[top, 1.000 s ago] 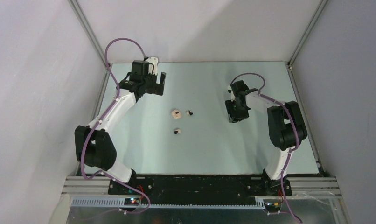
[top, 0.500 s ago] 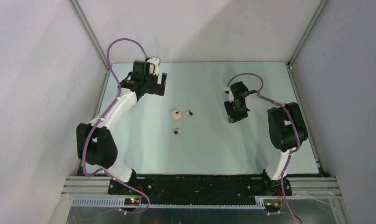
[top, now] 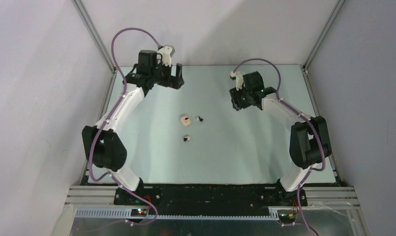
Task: Insert the wireless bluetooth earbuds into the charging case
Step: Pick up the charging case at the center of the board.
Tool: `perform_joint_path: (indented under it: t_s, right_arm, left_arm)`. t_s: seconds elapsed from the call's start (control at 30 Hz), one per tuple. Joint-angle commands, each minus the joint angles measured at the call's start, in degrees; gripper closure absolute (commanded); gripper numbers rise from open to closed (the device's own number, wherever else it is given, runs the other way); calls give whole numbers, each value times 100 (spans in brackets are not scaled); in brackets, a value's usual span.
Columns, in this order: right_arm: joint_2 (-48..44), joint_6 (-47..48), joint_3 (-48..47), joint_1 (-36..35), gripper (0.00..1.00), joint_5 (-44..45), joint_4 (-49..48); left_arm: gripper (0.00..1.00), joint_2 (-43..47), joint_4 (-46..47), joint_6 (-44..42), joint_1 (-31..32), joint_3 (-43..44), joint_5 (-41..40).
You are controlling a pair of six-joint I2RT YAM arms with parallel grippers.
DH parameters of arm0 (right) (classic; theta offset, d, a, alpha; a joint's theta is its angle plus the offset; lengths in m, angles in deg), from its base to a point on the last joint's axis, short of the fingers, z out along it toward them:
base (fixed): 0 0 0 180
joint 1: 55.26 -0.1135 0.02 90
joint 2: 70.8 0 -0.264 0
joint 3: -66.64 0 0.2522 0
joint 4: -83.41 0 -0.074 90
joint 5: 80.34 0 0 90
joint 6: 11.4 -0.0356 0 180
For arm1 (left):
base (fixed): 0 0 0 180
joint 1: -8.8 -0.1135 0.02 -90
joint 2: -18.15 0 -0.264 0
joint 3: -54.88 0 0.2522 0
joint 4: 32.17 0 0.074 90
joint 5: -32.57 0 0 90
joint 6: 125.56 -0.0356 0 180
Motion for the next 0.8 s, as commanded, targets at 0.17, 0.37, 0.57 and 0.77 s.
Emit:
perform_joint_path:
  t_s: [0.17,0.37,0.57,0.77]
  right_arm:
    - [-404,82,-1372,-485,85,-534,-1969]
    - [-439,348,-1438,-825,84,-543,-3221]
    - [-439,899,-1295,-1184,84,-557,-3816]
    - [-479,1028,-1243,-1316,84,-684,-3918]
  left_arm:
    - [8,-958,141,1209,-209,2351,3111]
    - [12,-1167,148,1182,-194,2808,4251]
    - [18,-1156,158,1092,-20,2745,4399]
    - [26,-1098,160,1000,68,2563,4126]
